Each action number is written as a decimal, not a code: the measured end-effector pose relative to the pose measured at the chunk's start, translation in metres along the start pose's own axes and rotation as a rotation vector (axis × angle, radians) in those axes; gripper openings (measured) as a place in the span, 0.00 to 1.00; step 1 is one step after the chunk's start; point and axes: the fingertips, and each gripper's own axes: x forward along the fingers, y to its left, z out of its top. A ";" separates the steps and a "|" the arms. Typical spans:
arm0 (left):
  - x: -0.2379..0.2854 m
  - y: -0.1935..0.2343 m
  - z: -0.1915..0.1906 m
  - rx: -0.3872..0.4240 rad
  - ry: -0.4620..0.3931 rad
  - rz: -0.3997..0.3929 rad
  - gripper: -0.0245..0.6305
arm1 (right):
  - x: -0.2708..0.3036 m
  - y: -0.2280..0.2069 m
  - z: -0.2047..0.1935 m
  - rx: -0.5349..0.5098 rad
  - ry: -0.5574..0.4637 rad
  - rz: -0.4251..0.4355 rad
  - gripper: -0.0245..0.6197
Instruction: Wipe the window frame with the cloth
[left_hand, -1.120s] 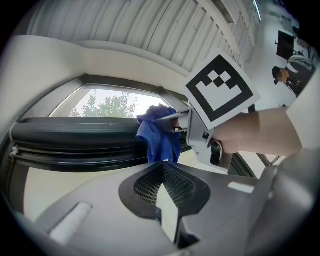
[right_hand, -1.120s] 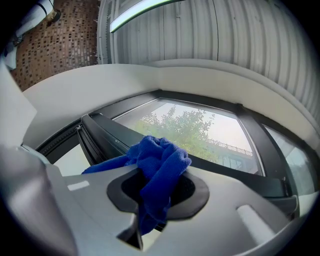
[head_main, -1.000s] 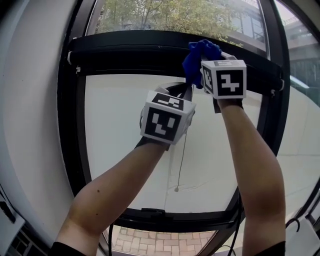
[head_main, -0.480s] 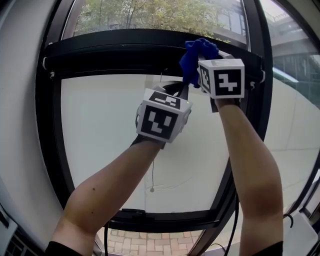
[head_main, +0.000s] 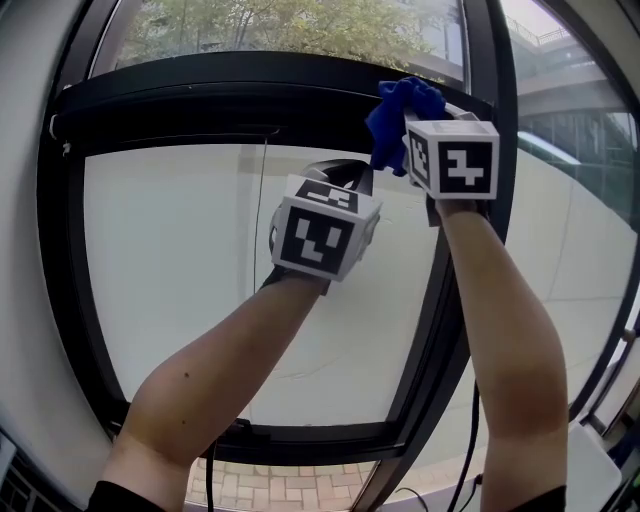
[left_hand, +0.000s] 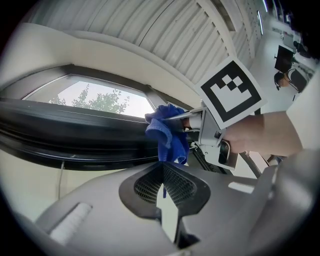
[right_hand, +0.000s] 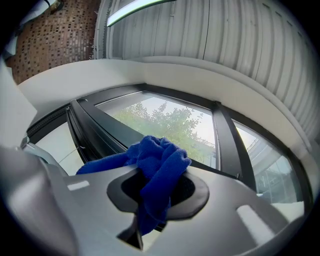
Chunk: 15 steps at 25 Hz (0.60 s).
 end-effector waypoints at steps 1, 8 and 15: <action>0.004 -0.006 0.001 -0.002 -0.003 -0.002 0.03 | -0.002 -0.009 -0.005 -0.001 0.005 -0.009 0.17; 0.037 -0.045 0.006 -0.023 -0.010 -0.029 0.03 | -0.016 -0.067 -0.033 -0.001 0.041 -0.060 0.17; 0.064 -0.077 0.008 -0.044 -0.016 -0.058 0.03 | -0.028 -0.119 -0.060 -0.011 0.077 -0.107 0.17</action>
